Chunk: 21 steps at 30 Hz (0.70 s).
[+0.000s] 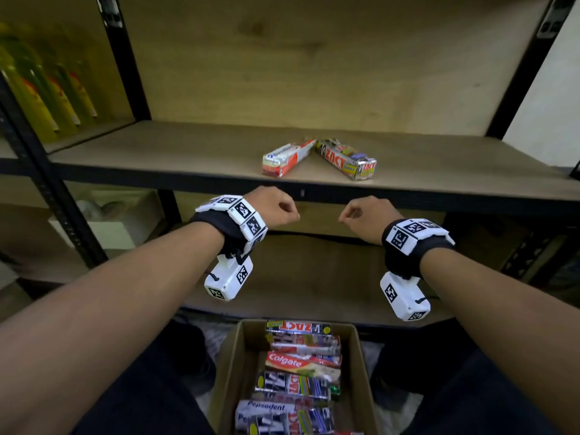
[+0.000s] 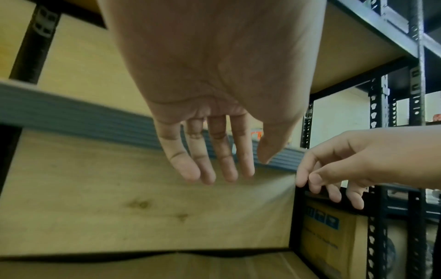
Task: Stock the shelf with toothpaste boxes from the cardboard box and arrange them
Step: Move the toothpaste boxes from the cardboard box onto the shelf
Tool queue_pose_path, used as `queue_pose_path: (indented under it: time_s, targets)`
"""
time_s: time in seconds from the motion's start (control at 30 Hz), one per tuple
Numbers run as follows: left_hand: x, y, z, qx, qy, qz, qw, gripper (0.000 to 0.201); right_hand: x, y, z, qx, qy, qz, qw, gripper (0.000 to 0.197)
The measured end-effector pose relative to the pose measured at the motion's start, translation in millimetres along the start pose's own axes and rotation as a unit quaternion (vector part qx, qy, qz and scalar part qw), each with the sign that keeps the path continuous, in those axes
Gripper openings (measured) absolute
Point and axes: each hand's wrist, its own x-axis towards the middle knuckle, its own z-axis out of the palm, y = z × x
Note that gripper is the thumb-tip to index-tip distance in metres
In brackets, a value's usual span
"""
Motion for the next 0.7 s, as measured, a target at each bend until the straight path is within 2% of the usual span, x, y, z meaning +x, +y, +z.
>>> queue_pose_path:
  time_s: [0.17, 0.4, 0.47, 0.6, 0.7]
  targets:
    - [-12, -30, 67, -0.039, -0.085, -0.038, 0.995, 0.017, -11, 24, 57, -0.004, -0.066, 0.022, 0.998, 0.014]
    - [-26, -75, 159, -0.034, -0.178, -0.1, 0.978, 0.019, -16, 51, 144, -0.013, -0.169, 0.031, 0.985, 0.016]
    - [-29, -91, 185, -0.051, -0.206, -0.129, 0.969, 0.019, -16, 59, 171, -0.018, -0.194, 0.038, 0.98, 0.018]
    - [-41, -117, 231, -0.055, -0.304, -0.169, 0.936, 0.024, -19, 73, 212, -0.021, -0.227, 0.056, 0.972, 0.019]
    - [-49, -142, 269, -0.055, -0.329, -0.193, 0.923, 0.02, -23, 85, 239, -0.015, -0.244, 0.064, 0.968, 0.019]
